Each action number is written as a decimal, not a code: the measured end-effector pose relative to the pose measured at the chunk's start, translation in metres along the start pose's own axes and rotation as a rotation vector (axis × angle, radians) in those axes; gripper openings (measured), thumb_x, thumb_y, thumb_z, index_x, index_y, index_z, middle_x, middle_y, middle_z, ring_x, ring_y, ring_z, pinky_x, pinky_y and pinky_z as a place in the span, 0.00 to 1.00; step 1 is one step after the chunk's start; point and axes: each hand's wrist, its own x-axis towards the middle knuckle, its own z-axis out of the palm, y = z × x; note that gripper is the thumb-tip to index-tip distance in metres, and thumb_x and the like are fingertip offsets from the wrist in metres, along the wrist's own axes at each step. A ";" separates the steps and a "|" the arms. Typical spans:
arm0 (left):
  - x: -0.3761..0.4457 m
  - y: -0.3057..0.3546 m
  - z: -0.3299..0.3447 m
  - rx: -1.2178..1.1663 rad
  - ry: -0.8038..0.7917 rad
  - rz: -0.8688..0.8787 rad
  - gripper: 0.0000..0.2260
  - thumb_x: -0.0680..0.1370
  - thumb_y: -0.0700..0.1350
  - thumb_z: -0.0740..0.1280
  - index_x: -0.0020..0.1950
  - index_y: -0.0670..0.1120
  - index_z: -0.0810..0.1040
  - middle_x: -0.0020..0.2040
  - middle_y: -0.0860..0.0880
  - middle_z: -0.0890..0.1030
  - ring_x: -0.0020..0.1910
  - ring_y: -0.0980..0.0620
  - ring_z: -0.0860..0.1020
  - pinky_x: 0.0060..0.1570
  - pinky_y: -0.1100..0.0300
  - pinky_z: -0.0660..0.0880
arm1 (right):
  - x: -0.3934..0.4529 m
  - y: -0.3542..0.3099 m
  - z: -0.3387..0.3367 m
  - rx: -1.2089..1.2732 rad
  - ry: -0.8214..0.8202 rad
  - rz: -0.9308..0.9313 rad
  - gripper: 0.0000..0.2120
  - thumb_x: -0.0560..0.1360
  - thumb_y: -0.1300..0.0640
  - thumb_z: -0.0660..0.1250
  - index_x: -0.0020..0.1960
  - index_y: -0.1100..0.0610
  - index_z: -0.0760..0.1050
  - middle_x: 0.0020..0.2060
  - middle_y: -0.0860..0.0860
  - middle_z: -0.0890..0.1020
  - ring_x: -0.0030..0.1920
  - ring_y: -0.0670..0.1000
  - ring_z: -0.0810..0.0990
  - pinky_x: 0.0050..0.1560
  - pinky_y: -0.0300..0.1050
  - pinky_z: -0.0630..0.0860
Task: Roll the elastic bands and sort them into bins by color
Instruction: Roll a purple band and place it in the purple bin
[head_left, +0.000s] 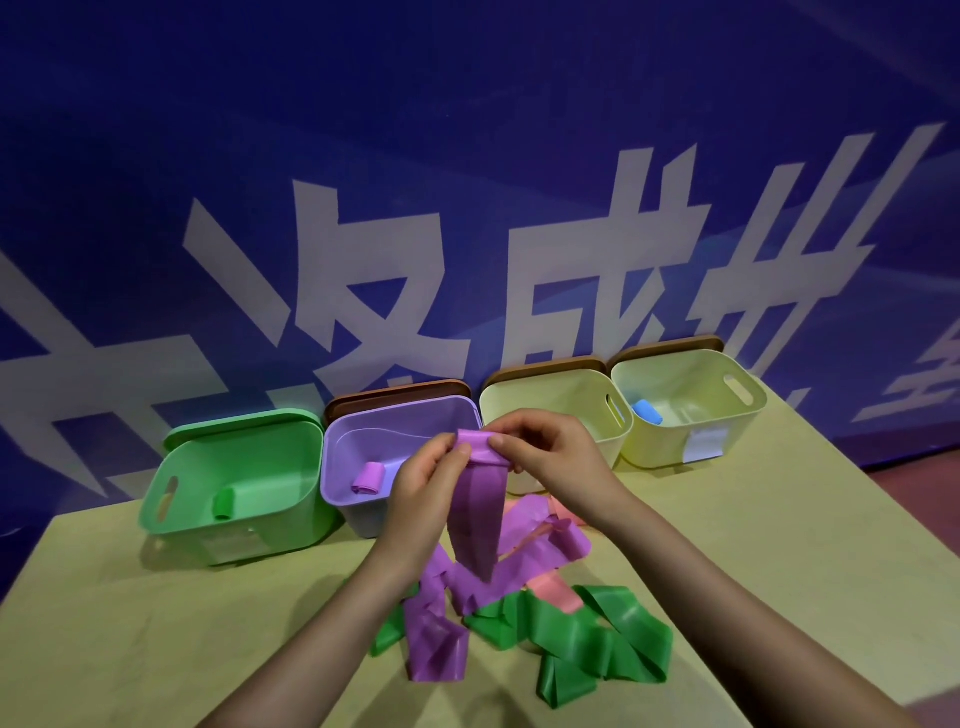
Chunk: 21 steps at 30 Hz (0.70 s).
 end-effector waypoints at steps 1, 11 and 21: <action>0.000 0.001 0.000 -0.020 -0.001 0.003 0.11 0.80 0.43 0.62 0.43 0.52 0.82 0.42 0.49 0.82 0.46 0.47 0.79 0.49 0.51 0.73 | 0.000 -0.001 0.000 -0.004 0.003 -0.001 0.09 0.75 0.66 0.69 0.43 0.53 0.81 0.35 0.49 0.81 0.33 0.41 0.76 0.38 0.34 0.72; 0.006 -0.005 0.007 0.084 0.014 0.129 0.08 0.81 0.42 0.62 0.45 0.46 0.79 0.41 0.46 0.82 0.41 0.50 0.79 0.47 0.51 0.75 | -0.005 -0.002 0.003 0.066 0.059 0.066 0.07 0.72 0.66 0.71 0.41 0.55 0.81 0.28 0.46 0.79 0.30 0.42 0.75 0.34 0.34 0.72; 0.011 0.001 0.000 0.157 -0.109 0.251 0.07 0.79 0.44 0.63 0.43 0.48 0.80 0.37 0.50 0.81 0.38 0.55 0.77 0.41 0.61 0.73 | -0.006 -0.007 0.001 -0.026 0.107 0.016 0.11 0.72 0.66 0.72 0.34 0.55 0.76 0.24 0.47 0.74 0.27 0.45 0.72 0.31 0.39 0.70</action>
